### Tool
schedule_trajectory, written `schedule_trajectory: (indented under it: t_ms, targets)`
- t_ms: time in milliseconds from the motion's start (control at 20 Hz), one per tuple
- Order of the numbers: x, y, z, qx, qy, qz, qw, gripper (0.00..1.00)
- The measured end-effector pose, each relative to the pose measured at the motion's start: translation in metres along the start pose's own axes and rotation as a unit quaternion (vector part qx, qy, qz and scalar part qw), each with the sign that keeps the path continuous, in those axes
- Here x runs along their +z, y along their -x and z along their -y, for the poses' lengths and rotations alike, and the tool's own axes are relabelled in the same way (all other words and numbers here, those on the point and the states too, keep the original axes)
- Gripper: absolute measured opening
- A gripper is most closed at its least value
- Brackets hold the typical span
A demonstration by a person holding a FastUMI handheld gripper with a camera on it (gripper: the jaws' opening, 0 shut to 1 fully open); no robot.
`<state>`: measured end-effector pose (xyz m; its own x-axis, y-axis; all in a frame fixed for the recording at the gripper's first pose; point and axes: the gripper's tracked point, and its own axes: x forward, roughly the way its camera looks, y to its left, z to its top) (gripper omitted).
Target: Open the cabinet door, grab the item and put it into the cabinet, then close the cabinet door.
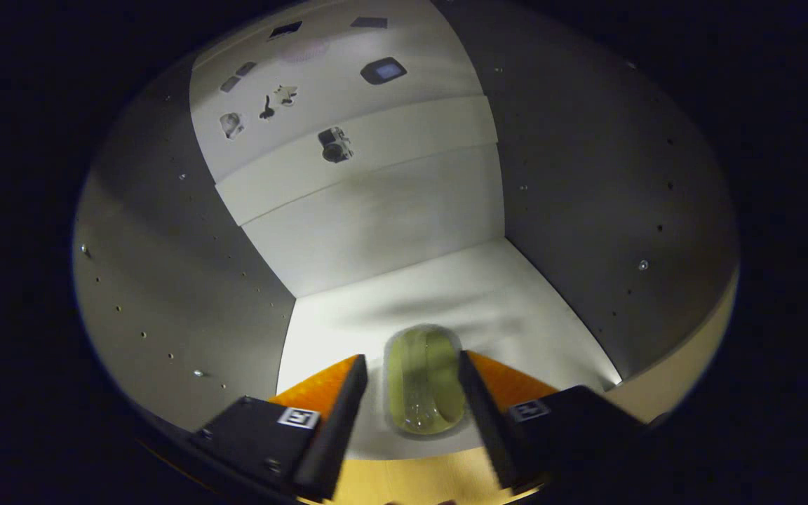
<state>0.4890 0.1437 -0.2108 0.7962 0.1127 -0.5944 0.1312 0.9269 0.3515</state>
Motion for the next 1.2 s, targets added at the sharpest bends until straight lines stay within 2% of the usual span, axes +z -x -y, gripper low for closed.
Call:
schedule_trajectory:
  t_ms: [100,350,500,800,1000,1200]
  targets:
    - [0.007,0.010,-0.006,0.014,0.000,0.018,1.000,0.98]
    - [0.035,0.049,-0.011,0.021,0.009,0.097,0.995,0.98]
    - [0.052,0.087,-0.014,0.023,0.024,0.160,0.987,0.98]
    - [0.078,0.190,-0.016,0.010,0.067,0.299,0.952,0.98]
    - [0.086,0.272,-0.017,0.016,0.078,0.383,0.920,0.97]
    - [0.068,0.337,-0.008,0.011,0.093,0.419,0.903,0.97]
